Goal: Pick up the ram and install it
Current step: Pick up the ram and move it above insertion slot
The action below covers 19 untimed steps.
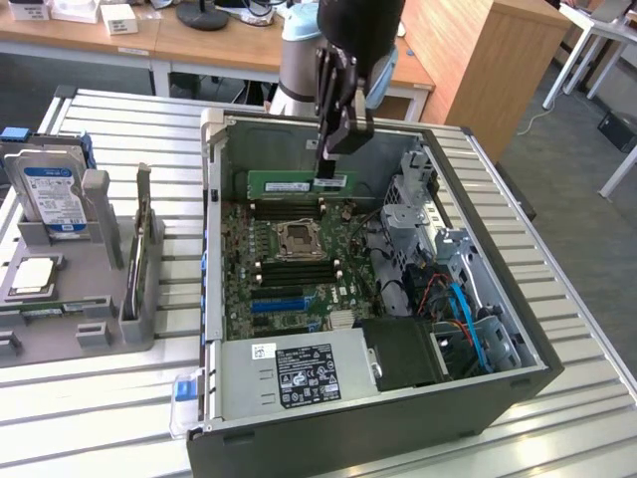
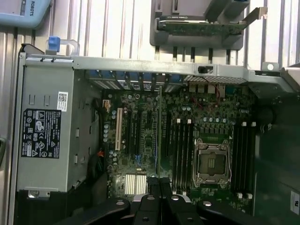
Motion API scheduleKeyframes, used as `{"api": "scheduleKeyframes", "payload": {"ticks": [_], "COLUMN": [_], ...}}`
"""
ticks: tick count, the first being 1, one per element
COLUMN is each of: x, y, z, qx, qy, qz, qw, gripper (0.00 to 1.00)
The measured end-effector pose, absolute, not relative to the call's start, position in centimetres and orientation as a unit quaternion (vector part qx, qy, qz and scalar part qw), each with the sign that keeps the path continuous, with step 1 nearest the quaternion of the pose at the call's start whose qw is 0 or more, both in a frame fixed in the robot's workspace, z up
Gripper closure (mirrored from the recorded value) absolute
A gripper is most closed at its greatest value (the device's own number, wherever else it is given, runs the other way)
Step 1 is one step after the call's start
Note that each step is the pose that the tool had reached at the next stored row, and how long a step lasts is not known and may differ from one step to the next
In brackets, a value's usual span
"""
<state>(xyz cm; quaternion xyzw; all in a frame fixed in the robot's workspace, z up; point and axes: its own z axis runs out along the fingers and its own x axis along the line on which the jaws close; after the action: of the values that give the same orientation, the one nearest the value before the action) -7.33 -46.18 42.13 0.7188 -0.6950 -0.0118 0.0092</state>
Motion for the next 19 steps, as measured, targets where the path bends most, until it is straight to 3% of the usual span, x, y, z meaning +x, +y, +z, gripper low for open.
{"api": "scheduleKeyframes", "payload": {"ticks": [19], "x": [-4.9], "y": [-45.8], "z": [42.0], "qx": [0.719], "qy": [-0.695], "qz": [-0.012], "qw": [0.009], "gripper": [0.88]}}
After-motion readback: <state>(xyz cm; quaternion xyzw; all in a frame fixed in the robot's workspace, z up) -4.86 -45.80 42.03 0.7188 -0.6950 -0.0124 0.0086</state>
